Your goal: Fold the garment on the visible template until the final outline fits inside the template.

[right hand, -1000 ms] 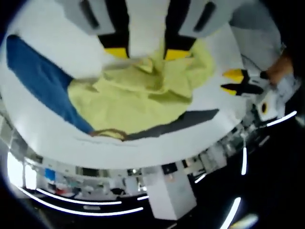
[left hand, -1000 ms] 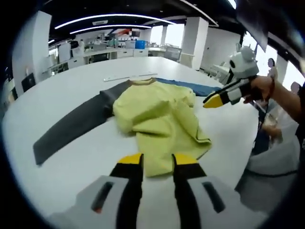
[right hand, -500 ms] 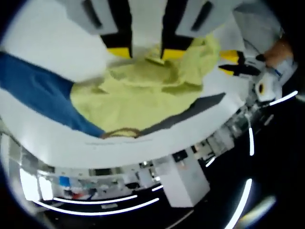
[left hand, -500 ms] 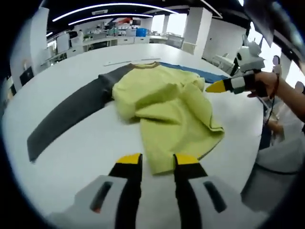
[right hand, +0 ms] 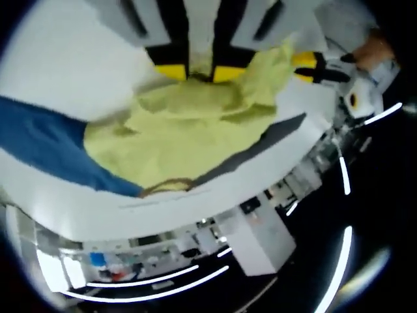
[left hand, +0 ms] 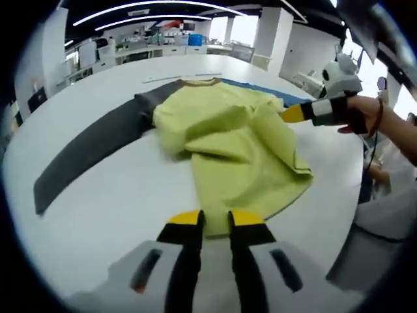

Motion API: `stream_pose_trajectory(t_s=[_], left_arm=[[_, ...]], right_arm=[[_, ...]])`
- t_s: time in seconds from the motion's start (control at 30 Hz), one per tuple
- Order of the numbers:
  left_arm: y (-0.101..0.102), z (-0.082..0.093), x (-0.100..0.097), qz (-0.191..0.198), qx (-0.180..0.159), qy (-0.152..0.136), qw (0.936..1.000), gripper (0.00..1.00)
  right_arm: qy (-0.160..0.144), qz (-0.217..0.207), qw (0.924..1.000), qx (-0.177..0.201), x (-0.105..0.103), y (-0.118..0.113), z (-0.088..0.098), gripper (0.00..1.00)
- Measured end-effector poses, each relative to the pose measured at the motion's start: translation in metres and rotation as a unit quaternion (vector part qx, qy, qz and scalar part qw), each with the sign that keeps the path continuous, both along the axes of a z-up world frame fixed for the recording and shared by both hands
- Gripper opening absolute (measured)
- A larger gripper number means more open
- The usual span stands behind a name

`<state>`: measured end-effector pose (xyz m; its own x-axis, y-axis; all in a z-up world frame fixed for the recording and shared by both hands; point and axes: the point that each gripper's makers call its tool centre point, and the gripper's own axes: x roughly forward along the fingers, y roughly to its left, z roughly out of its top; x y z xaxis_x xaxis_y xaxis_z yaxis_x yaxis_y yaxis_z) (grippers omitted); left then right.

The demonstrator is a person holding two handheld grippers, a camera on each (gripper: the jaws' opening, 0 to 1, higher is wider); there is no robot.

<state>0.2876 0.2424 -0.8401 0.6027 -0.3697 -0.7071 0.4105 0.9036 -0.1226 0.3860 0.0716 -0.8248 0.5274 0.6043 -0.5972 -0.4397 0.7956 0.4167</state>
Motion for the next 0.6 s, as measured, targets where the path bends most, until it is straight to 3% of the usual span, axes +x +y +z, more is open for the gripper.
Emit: stream_pose_trajectory(t_s=[0.2, 0.37, 0.6], left_arm=[[-0.001, 0.002, 0.002, 0.007, -0.005, 0.000, 1.0000, 0.07], [-0.001, 0.002, 0.003, 0.009, -0.006, 0.000, 0.9999, 0.05], [0.000, 0.001, 0.002, 0.011, -0.006, 0.000, 0.9999, 0.05]], right_arm=[[0.002, 0.003, 0.9999, 0.010, -0.002, -0.002, 0.004, 0.00], [-0.006, 0.035, 0.9994, 0.003, -0.016, 0.008, 0.006, 0.11], [-0.014, 0.071, 0.9966, -0.039, -0.020, 0.015, -0.008, 0.13]])
